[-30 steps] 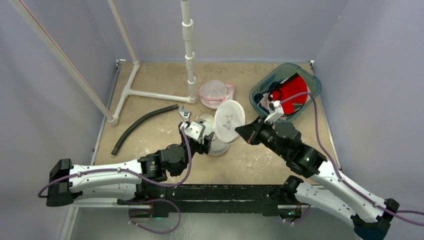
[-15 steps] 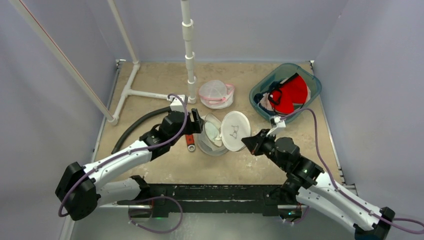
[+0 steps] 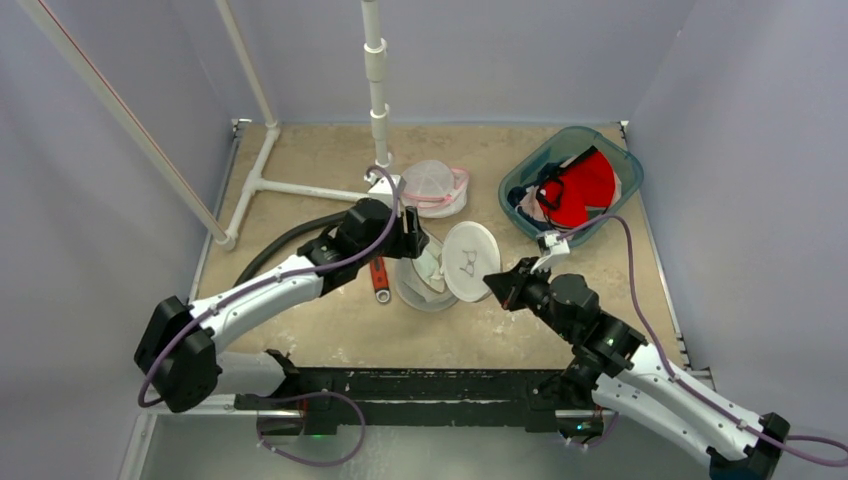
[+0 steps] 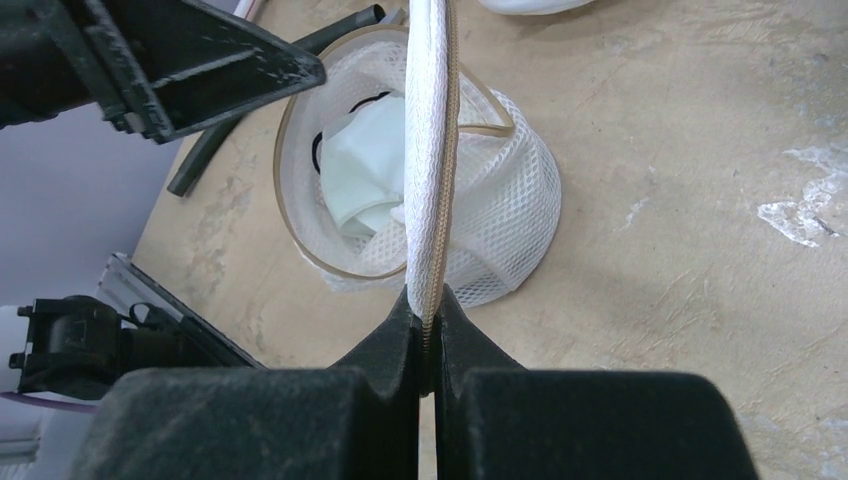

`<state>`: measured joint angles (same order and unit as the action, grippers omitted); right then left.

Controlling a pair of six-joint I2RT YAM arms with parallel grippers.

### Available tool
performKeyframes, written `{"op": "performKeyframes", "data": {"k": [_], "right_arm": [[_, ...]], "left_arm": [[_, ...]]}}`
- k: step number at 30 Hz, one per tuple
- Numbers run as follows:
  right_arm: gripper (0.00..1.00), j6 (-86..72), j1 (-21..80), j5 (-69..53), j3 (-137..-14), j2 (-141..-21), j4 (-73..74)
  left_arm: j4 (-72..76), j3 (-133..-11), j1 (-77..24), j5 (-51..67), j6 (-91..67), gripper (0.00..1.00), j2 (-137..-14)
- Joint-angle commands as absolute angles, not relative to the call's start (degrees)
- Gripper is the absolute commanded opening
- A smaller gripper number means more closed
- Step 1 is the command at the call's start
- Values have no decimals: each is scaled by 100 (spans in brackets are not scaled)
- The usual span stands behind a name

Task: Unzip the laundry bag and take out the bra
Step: Open the laundry bag at the center of the board.

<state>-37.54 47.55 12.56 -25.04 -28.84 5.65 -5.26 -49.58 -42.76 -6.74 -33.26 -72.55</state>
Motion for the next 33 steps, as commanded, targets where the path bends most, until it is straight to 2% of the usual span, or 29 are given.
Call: {"op": "performKeyframes", "data": {"k": [1, 6, 9, 16, 21, 26, 30, 33], "right_arm": [[0, -3528, 4744, 1431, -2736, -2808, 476], [0, -3468, 4744, 1492, -2876, -2794, 510], [0, -3489, 4743, 1502, -2951, -2859, 497], [0, -3467, 4737, 2244, -3395, -2920, -228], [0, -3514, 4744, 2657, -3991, -3722, -445], [0, -3984, 4729, 2923, -3554, -3910, -569], [0, -4298, 4724, 3029, -2921, -3624, -750], [0, -4285, 4725, 3071, -2638, -3344, -705]], "left_arm": [[-1218, -5509, -4236, -718, -3005, 50, -7817], [-1303, -5297, -4245, -1139, -3017, 24, -8013], [-1234, -5210, -4244, -1147, -3140, 0, -7955], [504, -4060, -4256, -2030, -4280, 0, -5988], [1333, -3300, -4274, -2788, -4641, 0, -4711], [1777, -2195, -4273, -2953, -4968, 0, -4264], [3449, -735, -4285, -2767, -5556, 0, -4169], [4246, -322, -4294, -2681, -5585, 0, -4264]]}}
